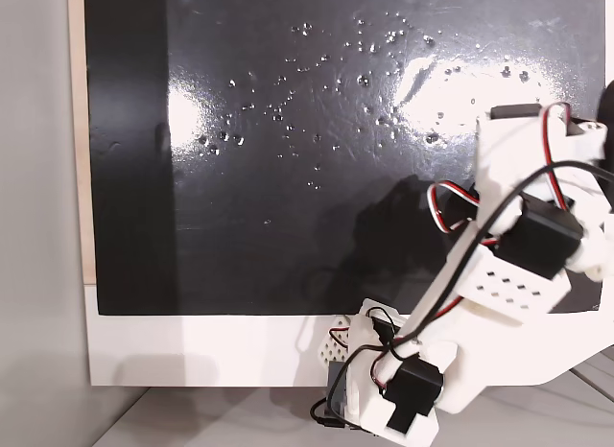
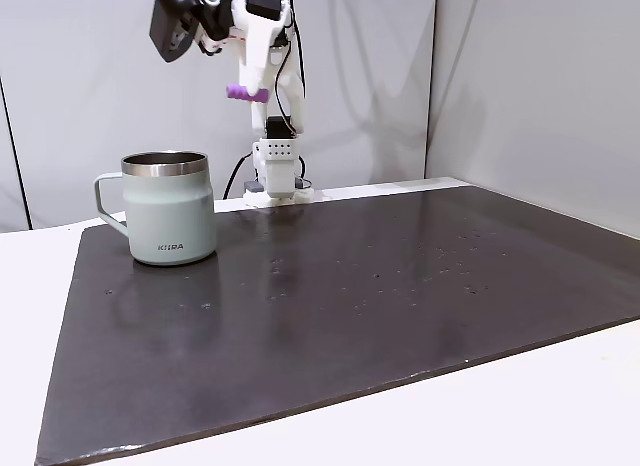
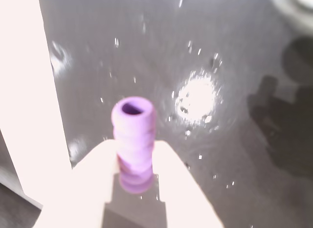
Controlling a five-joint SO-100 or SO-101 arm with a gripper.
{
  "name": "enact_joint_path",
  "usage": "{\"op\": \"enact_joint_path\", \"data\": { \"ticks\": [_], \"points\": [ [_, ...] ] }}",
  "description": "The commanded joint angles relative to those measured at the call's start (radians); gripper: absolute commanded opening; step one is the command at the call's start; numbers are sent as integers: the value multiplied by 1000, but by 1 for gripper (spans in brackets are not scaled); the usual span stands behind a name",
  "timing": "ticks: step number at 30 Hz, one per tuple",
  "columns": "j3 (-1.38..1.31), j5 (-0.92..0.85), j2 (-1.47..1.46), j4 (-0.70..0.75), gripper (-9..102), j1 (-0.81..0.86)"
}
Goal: Grasp a pengrip and put it in the cup.
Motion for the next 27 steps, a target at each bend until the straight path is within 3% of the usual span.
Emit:
{"op": "enact_joint_path", "data": {
  "ticks": [1,15,27],
  "points": [
    [-48,-67,81,6,0,92],
    [249,-339,275,-72,0,307],
    [434,-399,299,-219,0,390]
  ]
}}
